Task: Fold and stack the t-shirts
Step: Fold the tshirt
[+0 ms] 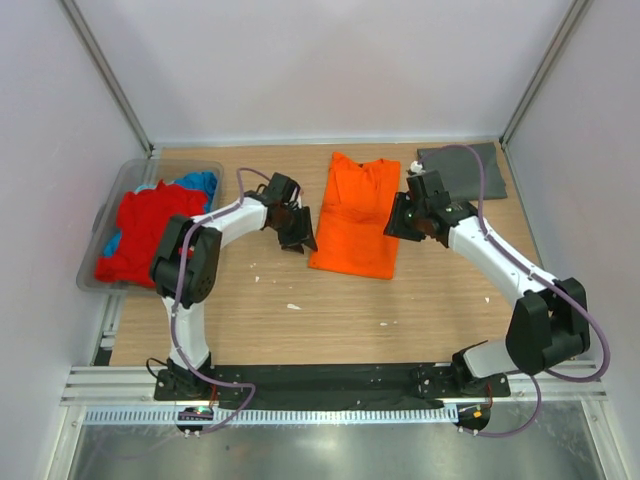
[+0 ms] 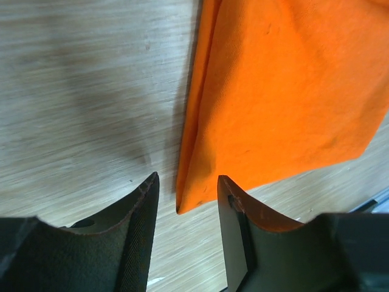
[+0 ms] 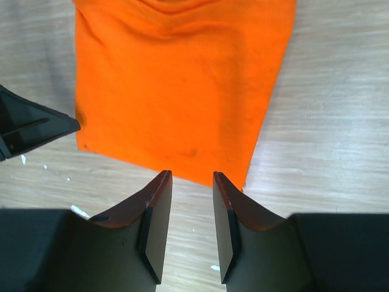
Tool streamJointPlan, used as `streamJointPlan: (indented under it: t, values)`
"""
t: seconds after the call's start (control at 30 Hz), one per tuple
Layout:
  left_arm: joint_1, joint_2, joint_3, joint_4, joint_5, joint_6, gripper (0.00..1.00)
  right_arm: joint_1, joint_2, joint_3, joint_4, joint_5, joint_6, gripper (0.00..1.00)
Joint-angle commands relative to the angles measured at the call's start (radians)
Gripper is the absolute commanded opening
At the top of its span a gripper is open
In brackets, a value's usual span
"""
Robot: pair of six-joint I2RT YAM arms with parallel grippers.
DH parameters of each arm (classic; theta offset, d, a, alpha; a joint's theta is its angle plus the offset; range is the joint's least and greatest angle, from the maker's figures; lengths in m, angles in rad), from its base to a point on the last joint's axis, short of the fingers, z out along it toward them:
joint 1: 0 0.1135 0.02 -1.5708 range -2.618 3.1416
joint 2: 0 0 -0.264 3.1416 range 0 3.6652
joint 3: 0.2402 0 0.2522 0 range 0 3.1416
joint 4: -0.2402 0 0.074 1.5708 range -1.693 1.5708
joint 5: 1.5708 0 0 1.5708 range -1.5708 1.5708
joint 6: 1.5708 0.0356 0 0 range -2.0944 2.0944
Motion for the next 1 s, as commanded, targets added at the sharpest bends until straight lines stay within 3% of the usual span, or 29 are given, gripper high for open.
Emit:
streamJointPlan:
  t: [0.0, 0.1, 0.2, 0.23, 0.63, 0.67, 0.7, 0.77, 0.8, 0.97]
  values:
    - [0.002, 0.009, -0.026, 0.102, 0.092, -0.022, 0.44, -0.001, -0.059, -0.036, 0.013, -0.050, 0.020, 0.39]
    - [-0.001, 0.023, -0.034, 0.107, 0.110, -0.028, 0.40, -0.001, -0.114, -0.086, 0.019, -0.079, 0.031, 0.39]
    - [-0.001, 0.020, -0.046, 0.090, 0.092, -0.029, 0.17, -0.002, -0.169, -0.135, 0.018, -0.079, 0.048, 0.40]
    - [-0.001, 0.008, -0.052, 0.088, 0.089, -0.034, 0.00, -0.001, -0.179, -0.151, 0.019, -0.082, 0.054, 0.40]
    - [-0.001, -0.173, -0.266, 0.030, -0.002, -0.114, 0.00, -0.001, -0.209, -0.303, 0.156, -0.158, 0.117, 0.40]
    - [0.000, -0.181, -0.273, 0.026, 0.000, -0.117, 0.04, -0.001, -0.202, -0.305, 0.171, -0.161, 0.114, 0.41]
    - [0.000, -0.191, -0.273, 0.024, 0.000, -0.120, 0.19, -0.001, -0.173, -0.302, 0.206, -0.162, 0.109, 0.41]
    - [0.005, -0.201, -0.254, 0.012, 0.009, -0.120, 0.26, -0.002, -0.137, -0.293, 0.257, -0.159, 0.079, 0.43]
    - [0.009, -0.210, -0.240, 0.006, 0.011, -0.115, 0.37, -0.002, -0.093, -0.273, 0.271, -0.159, 0.057, 0.44]
    - [0.072, -0.166, -0.067, -0.014, 0.005, 0.008, 0.45, -0.096, 0.073, -0.192, 0.367, -0.301, -0.033, 0.50]
